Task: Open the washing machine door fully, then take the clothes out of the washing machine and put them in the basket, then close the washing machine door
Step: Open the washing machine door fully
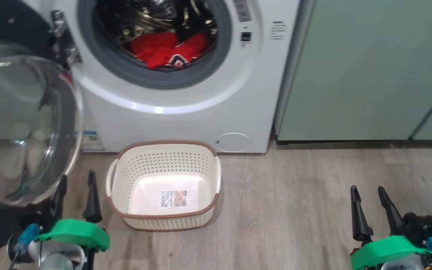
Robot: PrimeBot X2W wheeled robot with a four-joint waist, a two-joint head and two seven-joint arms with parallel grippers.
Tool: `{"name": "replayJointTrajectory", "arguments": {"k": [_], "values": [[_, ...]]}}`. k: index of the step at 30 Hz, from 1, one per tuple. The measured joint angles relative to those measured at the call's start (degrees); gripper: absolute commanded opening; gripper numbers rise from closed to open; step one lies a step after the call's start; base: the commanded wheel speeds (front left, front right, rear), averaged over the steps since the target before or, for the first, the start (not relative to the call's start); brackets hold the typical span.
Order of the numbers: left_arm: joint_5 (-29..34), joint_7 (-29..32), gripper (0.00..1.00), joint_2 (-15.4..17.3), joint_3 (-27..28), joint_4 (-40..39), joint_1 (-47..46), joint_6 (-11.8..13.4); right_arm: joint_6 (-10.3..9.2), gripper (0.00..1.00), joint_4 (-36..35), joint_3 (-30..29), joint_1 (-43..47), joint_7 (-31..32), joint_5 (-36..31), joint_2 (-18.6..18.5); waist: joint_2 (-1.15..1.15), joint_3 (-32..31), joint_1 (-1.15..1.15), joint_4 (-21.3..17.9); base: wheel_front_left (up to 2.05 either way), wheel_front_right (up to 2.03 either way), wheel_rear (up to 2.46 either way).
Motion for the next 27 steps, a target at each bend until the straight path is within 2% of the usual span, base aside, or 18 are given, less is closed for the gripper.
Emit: {"name": "replayJointTrajectory", "arguments": {"k": [9, 27], "values": [[-0.9, 0.0, 1.00, -0.4, -2.6, 0.1, 0.0, -0.4, 0.00, 1.00, -0.6, -0.4, 0.1, 0.0, -0.1, 0.0, 0.00, 0.4, 0.00, -4.4, 0.00, 0.00, 0.00], [0.5, 0.0, 1.00, -0.4, -3.1, 0.0, -0.1, -0.4, 0.00, 1.00, -1.1, -0.9, 0.1, 0.0, -0.1, 0.0, 0.00, 1.0, 0.00, -4.5, 0.00, 0.00, 0.00]]}}
